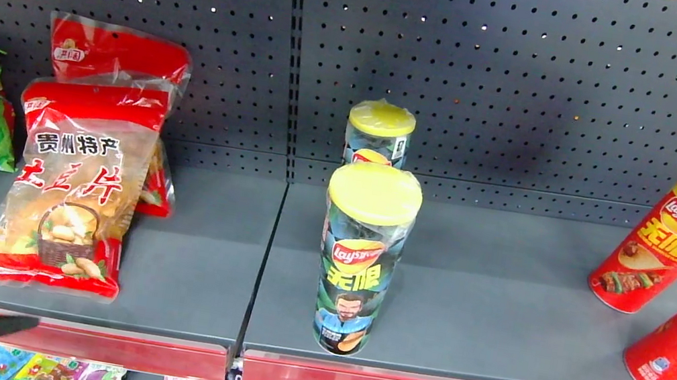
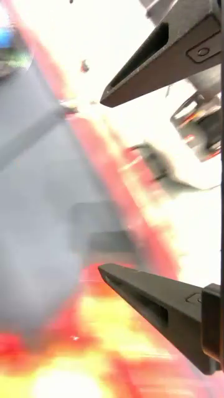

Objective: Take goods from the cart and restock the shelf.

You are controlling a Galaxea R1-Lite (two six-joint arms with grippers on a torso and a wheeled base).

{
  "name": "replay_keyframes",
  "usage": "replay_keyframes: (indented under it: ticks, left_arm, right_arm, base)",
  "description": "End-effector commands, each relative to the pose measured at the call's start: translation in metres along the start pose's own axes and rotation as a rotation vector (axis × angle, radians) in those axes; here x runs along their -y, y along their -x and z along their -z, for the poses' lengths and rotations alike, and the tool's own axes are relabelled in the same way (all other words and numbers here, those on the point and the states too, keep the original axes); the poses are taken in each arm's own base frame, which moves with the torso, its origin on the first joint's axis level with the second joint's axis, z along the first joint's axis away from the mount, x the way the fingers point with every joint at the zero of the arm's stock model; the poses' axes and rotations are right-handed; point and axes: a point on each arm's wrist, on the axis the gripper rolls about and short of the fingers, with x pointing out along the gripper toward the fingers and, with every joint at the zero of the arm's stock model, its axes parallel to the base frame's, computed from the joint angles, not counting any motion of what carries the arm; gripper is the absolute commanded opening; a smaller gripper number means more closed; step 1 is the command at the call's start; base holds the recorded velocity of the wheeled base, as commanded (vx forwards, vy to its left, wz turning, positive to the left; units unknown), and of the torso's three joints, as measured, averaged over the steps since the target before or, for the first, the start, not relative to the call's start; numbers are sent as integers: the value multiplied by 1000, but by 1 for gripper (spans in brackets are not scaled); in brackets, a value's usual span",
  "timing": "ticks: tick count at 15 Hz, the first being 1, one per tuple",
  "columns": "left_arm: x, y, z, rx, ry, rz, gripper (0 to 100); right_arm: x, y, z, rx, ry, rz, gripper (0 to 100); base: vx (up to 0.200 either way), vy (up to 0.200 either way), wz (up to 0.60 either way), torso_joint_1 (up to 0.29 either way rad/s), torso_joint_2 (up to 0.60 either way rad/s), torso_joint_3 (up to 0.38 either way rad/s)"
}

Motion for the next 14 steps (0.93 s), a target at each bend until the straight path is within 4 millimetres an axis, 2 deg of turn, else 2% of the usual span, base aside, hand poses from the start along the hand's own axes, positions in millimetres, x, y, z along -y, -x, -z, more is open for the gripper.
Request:
replay_keyframes:
  ticks: [1,3,4,5,6,7,8,10,11,13,14]
  left_arm:
    - [32,93,76,115,92,-88,100]
    - [38,94,113,132,125,-243,100]
    - [38,94,113,132,125,-243,100]
    - [45,87,128,163,181,-334,100]
    - [45,84,130,168,186,-344,100]
    - [43,75,139,226,193,-418,100]
    - [40,74,136,266,192,-458,100]
    - [34,61,135,381,139,-380,100]
    - [28,52,127,501,86,-377,100]
    - [21,39,128,561,8,-424,100]
    - [20,38,127,585,-6,-460,100]
  right_arm:
    - [5,20,7,-42,-38,232,100]
    - [1,37,25,-126,-56,315,100]
    - [1,37,25,-126,-56,315,100]
    - [-5,45,49,-149,-63,331,100]
    - [-6,45,54,-147,-62,326,100]
    - [-12,50,76,-107,-60,257,100]
    - [-15,53,85,-45,-54,183,100]
    - [-16,59,89,34,-53,79,100]
    - [-15,60,90,43,-81,146,100]
    - [-12,60,91,39,-96,302,100]
    - [-12,60,91,39,-86,304,100]
  base:
    - [0,0,0,0,0,0]
    - [0,0,0,0,0,0]
    - [0,0,0,0,0,0]
    - [0,0,0,0,0,0]
    - [0,0,0,0,0,0]
    - [0,0,0,0,0,0]
    - [0,0,0,0,0,0]
    - [0,0,0,0,0,0]
    - [0,0,0,0,0,0]
    - [0,0,0,0,0,0]
    - [0,0,0,0,0,0]
